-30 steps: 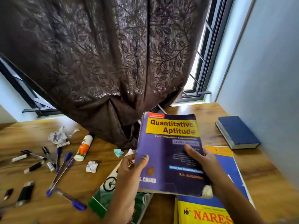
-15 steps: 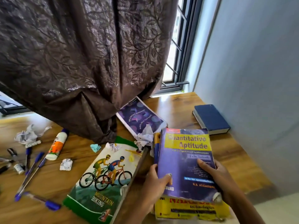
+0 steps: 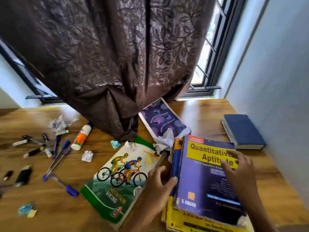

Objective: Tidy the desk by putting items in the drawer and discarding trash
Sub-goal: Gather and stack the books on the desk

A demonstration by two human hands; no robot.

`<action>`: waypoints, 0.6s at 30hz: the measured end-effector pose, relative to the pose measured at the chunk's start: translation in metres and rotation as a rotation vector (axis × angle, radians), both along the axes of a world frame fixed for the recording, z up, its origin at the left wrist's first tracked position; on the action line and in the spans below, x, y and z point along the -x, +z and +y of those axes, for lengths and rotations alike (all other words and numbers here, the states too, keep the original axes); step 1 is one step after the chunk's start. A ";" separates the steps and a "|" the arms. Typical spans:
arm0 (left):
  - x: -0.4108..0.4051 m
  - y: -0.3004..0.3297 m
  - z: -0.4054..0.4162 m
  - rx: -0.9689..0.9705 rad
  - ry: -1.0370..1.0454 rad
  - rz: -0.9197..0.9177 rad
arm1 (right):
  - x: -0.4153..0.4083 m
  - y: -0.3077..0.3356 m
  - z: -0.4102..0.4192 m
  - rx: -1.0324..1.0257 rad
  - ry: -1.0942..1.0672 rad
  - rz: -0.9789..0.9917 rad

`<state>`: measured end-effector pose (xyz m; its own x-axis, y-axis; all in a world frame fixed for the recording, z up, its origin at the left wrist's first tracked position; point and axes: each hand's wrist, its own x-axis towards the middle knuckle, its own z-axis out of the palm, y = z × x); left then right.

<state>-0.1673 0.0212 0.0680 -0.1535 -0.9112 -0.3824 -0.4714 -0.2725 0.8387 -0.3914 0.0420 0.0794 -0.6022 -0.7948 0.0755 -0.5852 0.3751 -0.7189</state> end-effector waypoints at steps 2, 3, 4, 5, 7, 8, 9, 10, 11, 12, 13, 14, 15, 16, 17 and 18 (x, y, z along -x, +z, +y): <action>-0.017 0.003 -0.010 0.027 0.068 0.006 | -0.024 0.008 -0.016 0.087 0.103 0.021; -0.027 0.004 -0.017 0.041 0.109 0.014 | -0.037 0.011 -0.026 0.115 0.161 0.031; -0.037 0.006 -0.024 0.043 0.151 0.029 | -0.050 0.012 -0.036 0.129 0.215 0.027; -0.047 0.009 -0.032 0.059 0.179 0.048 | -0.064 0.013 -0.045 0.133 0.266 0.016; -0.066 0.014 -0.049 0.100 0.206 0.067 | -0.091 0.014 -0.062 0.128 0.361 -0.010; -0.077 0.017 -0.061 0.111 0.216 0.061 | -0.104 0.014 -0.071 0.132 0.402 -0.009; -0.088 0.019 -0.073 0.117 0.228 0.057 | -0.118 0.014 -0.080 0.132 0.440 -0.006; -0.099 0.019 -0.088 0.121 0.242 0.063 | -0.133 0.014 -0.090 0.124 0.469 -0.009; -0.111 0.020 -0.104 0.132 0.259 0.071 | -0.147 0.015 -0.101 0.121 0.492 -0.001; -0.122 0.020 -0.120 0.160 0.279 0.072 | -0.160 0.014 -0.110 0.115 0.511 0.009; -0.135 0.021 -0.139 0.210 0.297 0.045 | -0.174 0.014 -0.122 0.109 0.525 0.020; -0.148 0.021 -0.159 0.259 0.304 -0.004 | -0.187 0.014 -0.135 0.091 0.535 0.021; -0.163 0.022 -0.181 0.300 0.300 -0.067 | -0.199 0.013 -0.150 0.058 0.552 0.030; -0.177 0.022 -0.204 0.327 0.283 -0.140 | -0.211 0.011 -0.166 0.014 0.573 0.046; -0.188 0.024 -0.224 0.343 0.258 -0.207 | -0.220 0.010 -0.182 -0.034 0.598 0.074; -0.199 0.026 -0.246 0.350 0.230 -0.254 | -0.230 0.010 -0.199 -0.080 0.616 0.101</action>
